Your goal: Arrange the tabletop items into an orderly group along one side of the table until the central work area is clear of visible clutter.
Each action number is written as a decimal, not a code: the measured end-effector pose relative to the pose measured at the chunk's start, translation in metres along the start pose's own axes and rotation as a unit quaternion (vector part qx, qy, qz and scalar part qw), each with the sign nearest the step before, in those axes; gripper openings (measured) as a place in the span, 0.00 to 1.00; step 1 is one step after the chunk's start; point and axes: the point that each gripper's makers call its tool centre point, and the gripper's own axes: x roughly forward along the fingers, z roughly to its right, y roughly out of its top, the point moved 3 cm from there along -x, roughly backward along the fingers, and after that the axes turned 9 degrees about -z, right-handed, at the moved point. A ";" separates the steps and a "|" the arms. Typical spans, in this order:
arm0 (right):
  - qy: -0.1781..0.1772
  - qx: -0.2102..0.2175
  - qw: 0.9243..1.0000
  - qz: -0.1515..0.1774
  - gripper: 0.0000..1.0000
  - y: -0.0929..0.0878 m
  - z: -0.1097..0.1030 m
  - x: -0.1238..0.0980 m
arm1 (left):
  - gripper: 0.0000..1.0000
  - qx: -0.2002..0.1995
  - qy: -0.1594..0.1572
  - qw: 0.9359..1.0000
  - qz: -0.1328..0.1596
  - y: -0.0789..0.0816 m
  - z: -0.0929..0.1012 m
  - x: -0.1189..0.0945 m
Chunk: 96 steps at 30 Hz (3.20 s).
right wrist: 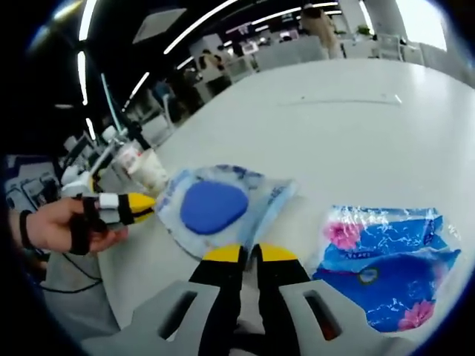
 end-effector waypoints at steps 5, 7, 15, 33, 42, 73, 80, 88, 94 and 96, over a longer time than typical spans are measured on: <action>-0.004 -0.004 1.000 0.009 0.03 0.001 0.000 -0.007 | 0.08 0.064 0.009 0.998 -0.016 -0.010 -0.002 -0.011; -0.005 -0.006 1.000 0.010 0.03 0.000 -0.001 -0.010 | 0.08 0.078 0.008 0.997 -0.022 -0.015 -0.004 -0.015; -0.003 -0.006 1.000 0.011 0.04 -0.009 0.001 -0.017 | 0.08 0.110 0.017 0.993 -0.027 -0.022 -0.017 -0.034; -0.023 -0.017 0.999 0.018 0.03 -0.031 0.010 -0.059 | 0.07 0.153 0.029 0.987 -0.025 -0.028 -0.036 -0.077; -0.055 0.002 0.998 0.023 0.03 -0.046 0.036 -0.083 | 0.08 0.178 0.028 0.983 -0.026 -0.032 -0.033 -0.088; -0.148 0.038 0.988 -0.005 0.07 -0.082 0.092 -0.126 | 0.12 0.237 -0.005 0.972 -0.009 -0.044 -0.023 -0.127; -0.155 0.044 0.987 -0.003 0.12 -0.070 0.105 -0.119 | 0.14 0.268 -0.011 0.963 -0.025 -0.054 -0.016 -0.125; -0.155 0.080 0.985 0.010 0.14 -0.047 0.123 -0.104 | 0.14 0.266 -0.009 0.964 -0.024 -0.055 -0.019 -0.130; -0.154 0.103 0.983 0.006 0.09 -0.041 0.131 -0.093 | 0.14 0.260 -0.003 0.965 -0.021 -0.056 -0.026 -0.136; -0.155 0.120 0.980 0.008 0.04 -0.041 0.134 -0.090 | 0.13 0.257 -0.002 0.966 -0.019 -0.055 -0.027 -0.137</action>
